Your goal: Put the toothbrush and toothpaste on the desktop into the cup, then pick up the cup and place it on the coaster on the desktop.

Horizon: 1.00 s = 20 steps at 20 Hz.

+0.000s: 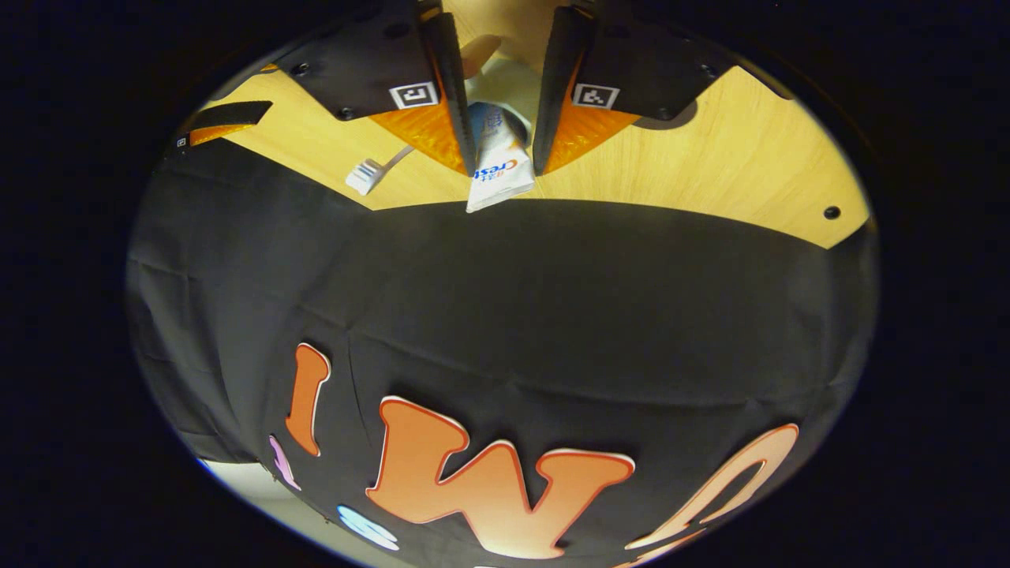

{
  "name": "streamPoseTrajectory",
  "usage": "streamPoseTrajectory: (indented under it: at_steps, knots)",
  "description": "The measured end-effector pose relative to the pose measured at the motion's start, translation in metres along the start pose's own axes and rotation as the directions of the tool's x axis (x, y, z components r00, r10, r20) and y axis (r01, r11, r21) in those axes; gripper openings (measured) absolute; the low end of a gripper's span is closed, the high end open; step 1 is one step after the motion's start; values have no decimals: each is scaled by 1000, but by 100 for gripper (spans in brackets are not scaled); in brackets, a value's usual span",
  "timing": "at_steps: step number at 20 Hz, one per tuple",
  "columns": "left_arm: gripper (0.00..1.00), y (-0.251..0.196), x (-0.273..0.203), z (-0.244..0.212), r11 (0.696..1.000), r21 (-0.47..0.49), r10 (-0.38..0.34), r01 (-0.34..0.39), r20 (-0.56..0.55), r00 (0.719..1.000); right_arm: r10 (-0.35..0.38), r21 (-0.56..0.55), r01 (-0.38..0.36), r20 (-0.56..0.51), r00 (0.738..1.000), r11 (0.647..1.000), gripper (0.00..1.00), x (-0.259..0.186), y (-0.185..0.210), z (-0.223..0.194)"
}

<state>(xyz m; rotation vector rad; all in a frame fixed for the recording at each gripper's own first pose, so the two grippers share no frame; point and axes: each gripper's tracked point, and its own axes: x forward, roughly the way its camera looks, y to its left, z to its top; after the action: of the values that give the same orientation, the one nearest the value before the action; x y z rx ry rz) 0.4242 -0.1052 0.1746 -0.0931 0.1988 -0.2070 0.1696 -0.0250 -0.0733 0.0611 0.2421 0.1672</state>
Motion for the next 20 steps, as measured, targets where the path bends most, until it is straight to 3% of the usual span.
streamPoseTrajectory:
  at_steps: [1,2,9,11,16,20]
  knots:
    - [43,0,-8,4,1000,22,-3,3,9,1000,-2,-1,2,-11,1000,1000,82,4,3,3]
    - [45,0,-17,9,999,40,-7,7,15,1000,-1,-1,1,-17,1000,1000,82,9,7,8]
    - [87,28,-83,30,989,130,71,-71,9,997,-39,1,39,-124,992,999,82,44,20,20]
    - [93,34,-100,31,985,147,94,-93,1,996,-43,7,45,-167,985,999,82,49,25,20]
    - [99,49,-143,49,984,122,126,-129,33,991,-38,33,48,-249,968,998,82,61,32,19]
    - [99,70,-180,65,967,170,176,-189,85,981,-61,68,92,-370,927,993,82,73,33,12]
